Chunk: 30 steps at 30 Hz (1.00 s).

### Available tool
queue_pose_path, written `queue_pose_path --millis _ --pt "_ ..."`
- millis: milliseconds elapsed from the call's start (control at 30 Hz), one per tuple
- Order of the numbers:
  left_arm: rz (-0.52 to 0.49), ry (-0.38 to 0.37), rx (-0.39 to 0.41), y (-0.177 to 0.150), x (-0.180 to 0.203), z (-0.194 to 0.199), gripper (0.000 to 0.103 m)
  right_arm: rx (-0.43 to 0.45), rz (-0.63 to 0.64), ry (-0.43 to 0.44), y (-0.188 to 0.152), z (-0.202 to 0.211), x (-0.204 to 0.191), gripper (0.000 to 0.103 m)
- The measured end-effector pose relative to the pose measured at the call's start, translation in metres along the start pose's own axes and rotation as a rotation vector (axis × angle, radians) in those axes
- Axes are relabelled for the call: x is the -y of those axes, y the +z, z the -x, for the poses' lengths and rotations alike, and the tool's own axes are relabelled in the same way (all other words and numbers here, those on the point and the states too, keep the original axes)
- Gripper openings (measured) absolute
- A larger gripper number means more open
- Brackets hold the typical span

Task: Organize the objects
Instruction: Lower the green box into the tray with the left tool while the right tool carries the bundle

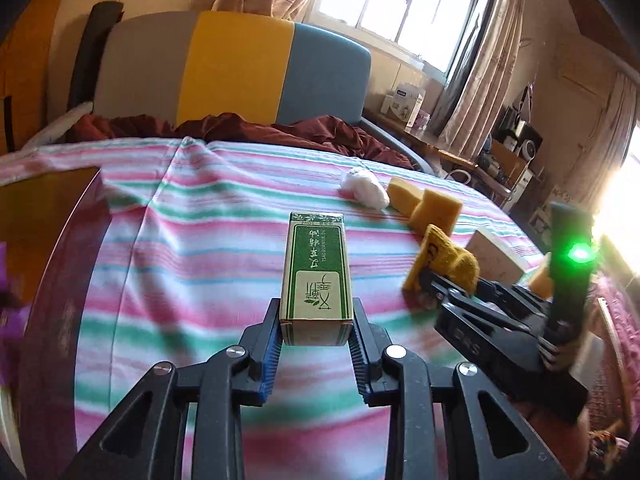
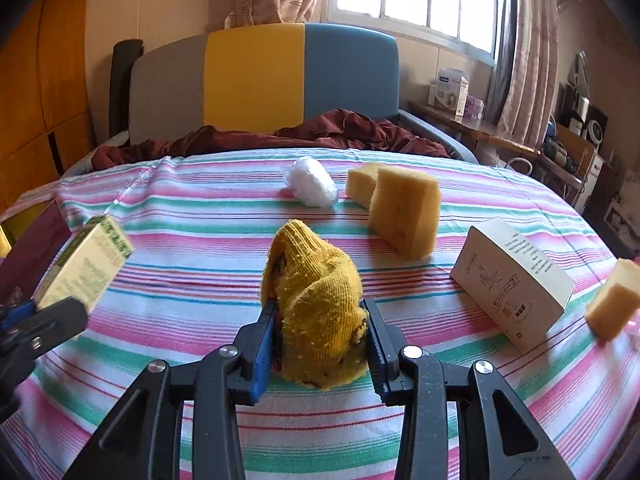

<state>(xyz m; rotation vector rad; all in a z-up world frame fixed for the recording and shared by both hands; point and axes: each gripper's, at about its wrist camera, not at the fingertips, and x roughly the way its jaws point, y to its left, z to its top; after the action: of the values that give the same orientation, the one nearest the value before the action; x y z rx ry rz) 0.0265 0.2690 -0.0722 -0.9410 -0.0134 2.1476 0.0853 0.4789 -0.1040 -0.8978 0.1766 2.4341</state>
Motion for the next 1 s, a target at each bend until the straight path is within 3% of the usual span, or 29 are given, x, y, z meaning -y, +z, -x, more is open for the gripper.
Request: queue_pose_path --millis 300,667,1000 --pt "0.082 -0.02 0.04 -0.002 -0.033 0.048 0.03 0.009 0.056 0.011 -0.013 0.013 -0.021 0.04" --pt "0.225 0.107 0.076 0.01 -0.122 0.104 0.03 -0.004 0.042 0.094 -0.02 0.033 -0.046 0.04" --pt "0.385 0.193 -0.058 0.004 -0.211 0.115 0.031 0.053 0.082 0.268 -0.002 0.074 -0.111 0.04"
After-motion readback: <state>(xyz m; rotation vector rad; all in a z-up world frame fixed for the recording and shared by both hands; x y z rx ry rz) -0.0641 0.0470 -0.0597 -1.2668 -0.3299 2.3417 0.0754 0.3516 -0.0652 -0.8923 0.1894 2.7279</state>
